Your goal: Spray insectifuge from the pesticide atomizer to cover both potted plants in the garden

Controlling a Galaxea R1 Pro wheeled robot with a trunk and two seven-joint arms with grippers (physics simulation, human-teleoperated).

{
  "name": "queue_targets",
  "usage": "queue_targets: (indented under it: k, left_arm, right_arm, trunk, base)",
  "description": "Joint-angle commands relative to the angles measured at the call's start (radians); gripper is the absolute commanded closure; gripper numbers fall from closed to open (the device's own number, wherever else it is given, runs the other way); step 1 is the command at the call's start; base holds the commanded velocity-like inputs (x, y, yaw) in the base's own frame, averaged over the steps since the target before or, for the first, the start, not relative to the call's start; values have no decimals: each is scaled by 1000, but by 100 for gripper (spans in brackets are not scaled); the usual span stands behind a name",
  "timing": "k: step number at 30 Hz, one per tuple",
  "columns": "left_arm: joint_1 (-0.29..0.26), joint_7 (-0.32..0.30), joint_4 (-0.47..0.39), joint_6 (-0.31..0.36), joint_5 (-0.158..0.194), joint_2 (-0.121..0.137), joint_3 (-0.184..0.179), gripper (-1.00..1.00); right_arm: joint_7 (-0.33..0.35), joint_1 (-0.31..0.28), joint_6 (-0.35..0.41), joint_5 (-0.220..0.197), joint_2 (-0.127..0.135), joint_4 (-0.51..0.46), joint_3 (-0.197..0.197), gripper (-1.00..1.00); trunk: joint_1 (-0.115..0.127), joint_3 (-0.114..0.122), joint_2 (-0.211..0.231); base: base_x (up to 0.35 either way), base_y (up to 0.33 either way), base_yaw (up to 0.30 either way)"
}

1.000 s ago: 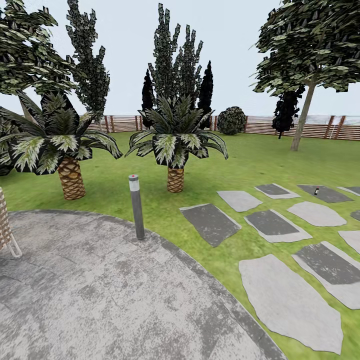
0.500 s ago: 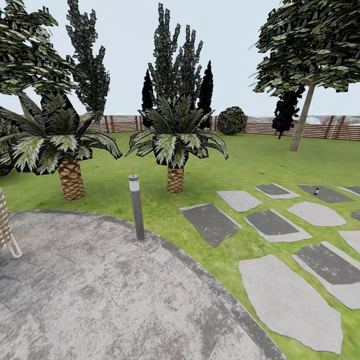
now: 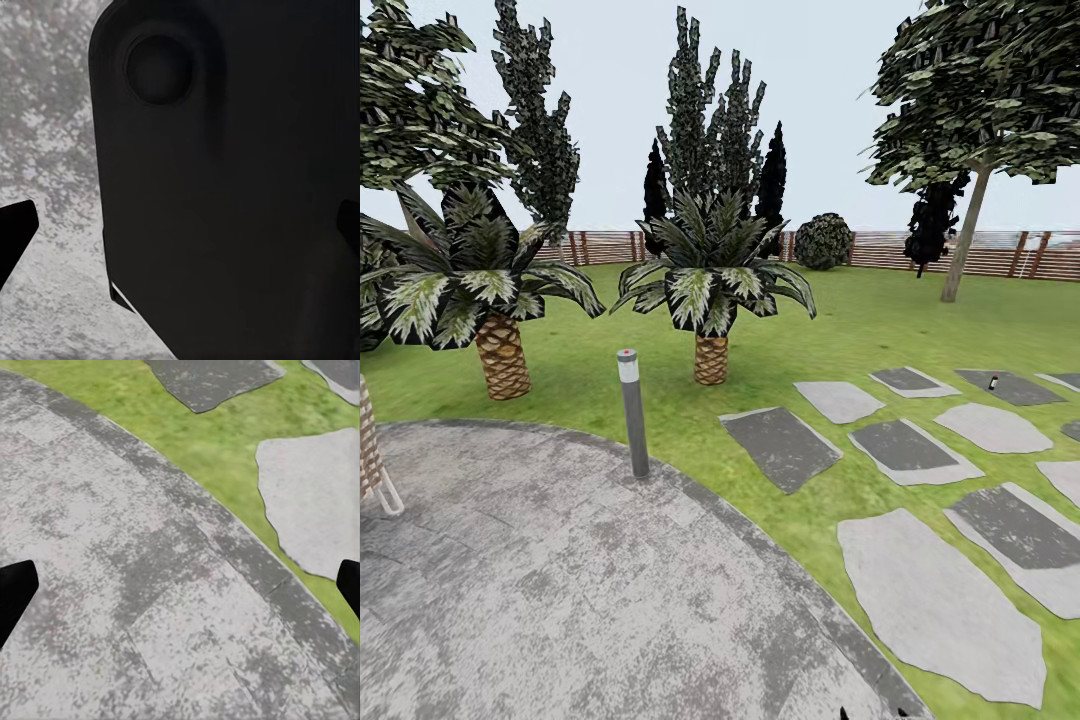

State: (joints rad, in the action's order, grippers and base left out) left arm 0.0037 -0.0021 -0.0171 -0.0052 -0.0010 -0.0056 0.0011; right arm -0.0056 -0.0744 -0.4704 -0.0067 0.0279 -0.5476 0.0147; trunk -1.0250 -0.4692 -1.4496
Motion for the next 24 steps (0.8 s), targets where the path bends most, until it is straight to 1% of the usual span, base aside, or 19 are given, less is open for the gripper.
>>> queue_targets:
  k: [1, 2, 4, 5, 6, 7, 8, 9, 10, 12, 15, 16, 19, 22, 24]
  left_arm:
    - [0, 0, -2, -2, 0, -1, 0, -100]
    - [-1, -1, -10, -20, -1, -8, -3, -100]
    - [-2, -3, -46, -86, -2, -12, -5, -100]
    - [-2, -4, -58, -107, -3, -13, -5, -100]
    - [-3, -4, -108, -190, -4, -11, -6, -100]
    - [-6, -2, -163, -268, -5, 0, -4, -100]
    - [-10, -2, -188, -292, -5, 7, -2, -100]
    - [-13, -1, -202, -303, -4, 11, -1, -100]
    - [-34, -1, -237, -318, -4, 14, -1, -100]
    - [-67, -1, -294, -326, -4, 15, -3, -100]
    - [-111, -1, -342, -330, -4, 16, -3, -100]
    - [-134, -2, -349, -330, -4, 16, -4, -100]
    - [-173, -3, -353, -332, -6, 17, -6, -100]
    - [-199, -4, -358, -332, -14, 21, -7, -100]
    - [-204, -4, -360, -332, -20, 25, -7, -100]
  right_arm:
    - [-1, -1, -3, 0, 0, 1, 0, -100]
    - [-1, -2, -3, 0, 2, 5, 0, -100]
    - [-1, -2, -3, 0, 2, 18, 1, -100]
    - [-1, -2, -3, 0, 2, 22, 1, -100]
    - [-1, -2, -4, 1, 3, 34, 0, -100]
    - [-1, -2, -4, 1, 3, 41, 0, -100]
    - [0, -2, -4, 1, 3, 43, 0, -100]
    - [0, -2, -4, 1, 3, 43, 0, -100]
    - [1, -2, -3, 1, 3, 44, -1, -100]
    - [5, -2, -3, 2, 3, 43, -1, -100]
    - [9, -2, -3, 3, 3, 42, -3, -100]
    - [9, -2, -3, 3, 3, 40, -4, -100]
    - [8, -2, -4, 4, 2, 35, -6, -100]
    - [9, -2, -4, 4, 2, 34, -8, -100]
    - [9, -2, -4, 4, 1, 35, -10, -100]
  trunk:
    - [0, -1, 0]
    - [0, -1, 0]
    - [0, -1, 0]
    - [0, -1, 0]
    - [0, -1, 0]
    - [0, -1, 0]
    - [0, -1, 0]
    - [0, -1, 0]
    - [0, -1, 0]
    - [0, -1, 0]
    - [0, -1, 0]
    - [0, -1, 0]
    - [0, -1, 0]
    - [0, -1, 0]
    - [0, -1, 0]
  base:
    - [0, 0, 0]
    - [0, 0, 0]
    - [0, 0, 0]
    - [0, 0, 0]
    - [0, 0, 0]
    - [0, 0, 0]
    - [0, 0, 0]
    - [0, 0, 0]
    - [0, 0, 0]
    - [0, 0, 0]
    - [0, 0, 0]
    - [0, 0, 0]
    - [0, 0, 0]
    - [0, 0, -102]
    - [0, 0, -214]
